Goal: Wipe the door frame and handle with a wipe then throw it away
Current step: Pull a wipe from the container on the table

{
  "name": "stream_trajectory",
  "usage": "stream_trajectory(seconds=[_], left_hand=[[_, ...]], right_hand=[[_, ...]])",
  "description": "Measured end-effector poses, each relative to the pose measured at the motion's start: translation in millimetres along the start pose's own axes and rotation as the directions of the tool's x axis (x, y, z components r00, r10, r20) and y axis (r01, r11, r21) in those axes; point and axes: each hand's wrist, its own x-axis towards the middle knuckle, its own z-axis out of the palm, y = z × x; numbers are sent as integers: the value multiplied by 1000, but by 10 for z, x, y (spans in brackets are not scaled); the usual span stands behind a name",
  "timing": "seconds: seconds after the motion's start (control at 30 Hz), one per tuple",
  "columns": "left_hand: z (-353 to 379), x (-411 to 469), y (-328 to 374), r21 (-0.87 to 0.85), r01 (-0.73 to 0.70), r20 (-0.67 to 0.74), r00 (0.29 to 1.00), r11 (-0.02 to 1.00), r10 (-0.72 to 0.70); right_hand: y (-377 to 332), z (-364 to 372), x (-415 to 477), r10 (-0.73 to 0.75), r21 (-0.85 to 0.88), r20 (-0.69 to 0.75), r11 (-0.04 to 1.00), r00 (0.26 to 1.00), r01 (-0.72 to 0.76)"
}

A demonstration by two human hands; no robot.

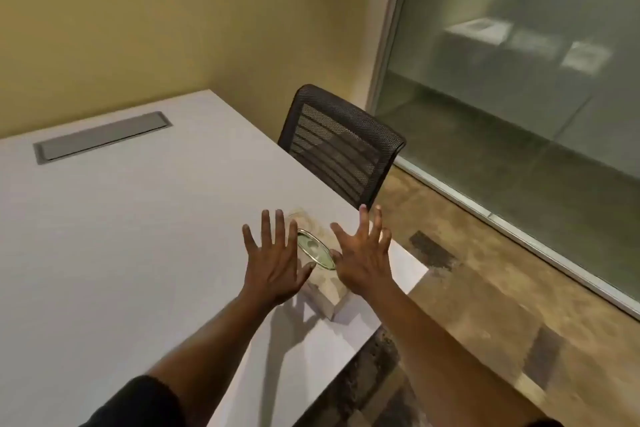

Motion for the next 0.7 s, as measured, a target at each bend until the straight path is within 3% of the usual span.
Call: stream_trajectory(seconds=[0.1, 0.4, 0.5, 0.7], left_hand=[[204, 67, -55, -8, 63, 73, 995, 998, -62], [553, 153, 42, -73, 60, 126, 991, 996, -51], [606, 152, 51, -70, 48, 137, 990, 996, -38], [688, 120, 90, -84, 91, 154, 985, 992, -77]], right_hand=[[-178, 228, 159, 18, 98, 54, 995, 998, -24], [-241, 635, 312, -56, 143, 168, 989, 984, 32], [-271, 631, 369, -97, 95, 154, 992, 983, 83], [-369, 552, 540, -155, -73, 259, 981, 953, 179]])
